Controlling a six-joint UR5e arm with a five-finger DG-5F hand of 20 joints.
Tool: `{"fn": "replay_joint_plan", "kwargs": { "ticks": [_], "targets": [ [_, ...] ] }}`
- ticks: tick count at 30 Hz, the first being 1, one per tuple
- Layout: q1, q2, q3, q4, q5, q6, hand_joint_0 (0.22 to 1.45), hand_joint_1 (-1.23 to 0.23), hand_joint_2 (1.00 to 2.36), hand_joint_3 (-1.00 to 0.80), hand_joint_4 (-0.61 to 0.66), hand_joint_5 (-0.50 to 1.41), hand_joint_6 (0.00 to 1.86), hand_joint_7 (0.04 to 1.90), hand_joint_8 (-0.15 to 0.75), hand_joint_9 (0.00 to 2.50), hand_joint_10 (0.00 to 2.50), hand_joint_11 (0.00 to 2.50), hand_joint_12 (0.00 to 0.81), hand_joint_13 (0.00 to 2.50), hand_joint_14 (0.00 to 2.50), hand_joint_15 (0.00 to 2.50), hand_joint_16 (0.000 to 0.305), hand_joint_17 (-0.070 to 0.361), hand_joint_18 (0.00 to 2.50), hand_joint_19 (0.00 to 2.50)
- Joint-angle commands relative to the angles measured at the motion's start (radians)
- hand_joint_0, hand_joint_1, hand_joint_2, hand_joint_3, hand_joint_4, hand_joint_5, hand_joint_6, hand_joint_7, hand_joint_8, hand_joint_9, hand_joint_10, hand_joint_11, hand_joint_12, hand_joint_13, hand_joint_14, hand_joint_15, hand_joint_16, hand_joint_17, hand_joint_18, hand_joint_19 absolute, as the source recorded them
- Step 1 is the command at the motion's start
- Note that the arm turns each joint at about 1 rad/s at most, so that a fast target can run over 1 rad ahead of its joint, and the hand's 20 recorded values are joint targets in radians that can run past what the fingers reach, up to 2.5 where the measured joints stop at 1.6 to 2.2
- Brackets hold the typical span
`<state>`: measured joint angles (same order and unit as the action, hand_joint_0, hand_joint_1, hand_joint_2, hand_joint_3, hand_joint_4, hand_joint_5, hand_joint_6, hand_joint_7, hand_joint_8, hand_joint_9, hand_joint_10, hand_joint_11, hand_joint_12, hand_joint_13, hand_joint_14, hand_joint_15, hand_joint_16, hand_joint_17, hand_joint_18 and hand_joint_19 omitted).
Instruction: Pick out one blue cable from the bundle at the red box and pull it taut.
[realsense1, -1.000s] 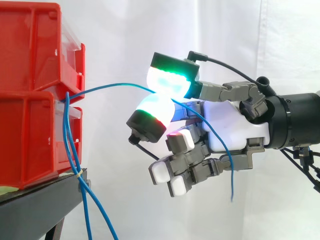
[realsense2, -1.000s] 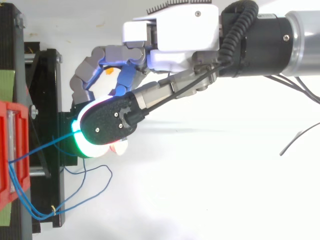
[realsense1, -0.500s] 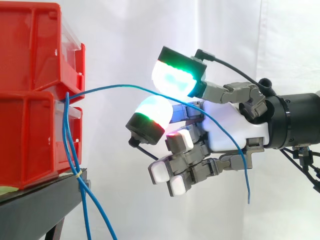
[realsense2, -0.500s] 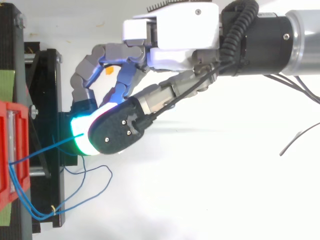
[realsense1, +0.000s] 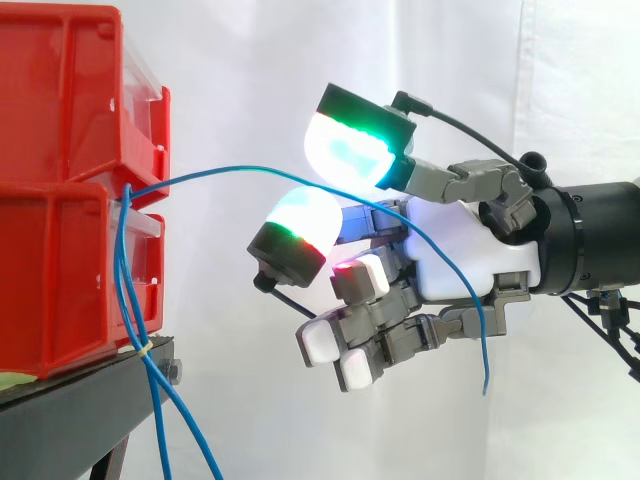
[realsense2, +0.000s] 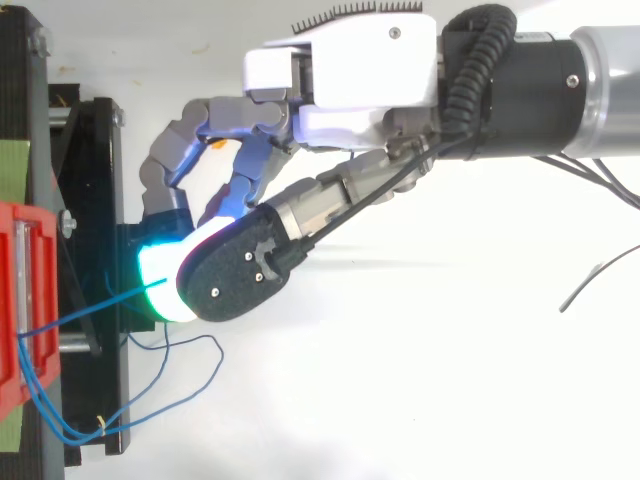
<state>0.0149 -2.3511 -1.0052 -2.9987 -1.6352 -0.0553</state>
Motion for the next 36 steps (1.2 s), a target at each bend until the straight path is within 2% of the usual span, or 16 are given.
{"fn": "replay_joint_plan", "kwargs": {
  "ticks": [1,7,12,18,25,36],
  "targets": [
    [0.000,-0.001,0.000,0.001,0.000,0.000,0.60,-0.63,1.01,-0.39,0.02,-0.14,0.93,0.89,0.230,1.11,0.02,0.70,0.322,0.85,0.02,0.38,0.039,0.087,0.66,0.59],
    [0.000,-0.001,0.005,-0.003,0.000,0.000,0.60,-0.74,1.02,-0.23,-0.04,-0.12,0.95,0.90,0.223,1.13,0.03,0.70,0.312,0.84,0.02,0.38,0.038,0.086,0.67,0.58],
    [0.000,-0.001,0.003,-0.005,0.000,0.000,0.59,-0.76,1.03,-0.14,-0.10,-0.10,0.94,0.97,0.217,1.15,0.03,0.70,0.309,0.85,0.02,0.39,0.037,0.084,0.68,0.57],
    [-0.001,0.001,0.003,-0.006,0.000,-0.001,0.59,-0.76,1.03,-0.15,-0.10,-0.10,0.94,0.97,0.216,1.15,0.03,0.70,0.310,0.85,0.02,0.38,0.038,0.085,0.68,0.57],
    [-0.001,-0.001,0.002,-0.003,0.000,-0.001,0.58,-0.67,1.02,-0.31,0.00,-0.12,0.93,0.97,0.215,1.12,0.03,0.69,0.317,0.83,0.02,0.38,0.038,0.087,0.66,0.58],
    [-0.001,-0.001,0.002,-0.006,-0.003,-0.001,0.60,-0.68,1.02,-0.22,-0.05,-0.11,0.95,0.97,0.222,1.13,0.03,0.70,0.318,0.82,0.02,0.37,0.038,0.086,0.65,0.58]
  ]
}}
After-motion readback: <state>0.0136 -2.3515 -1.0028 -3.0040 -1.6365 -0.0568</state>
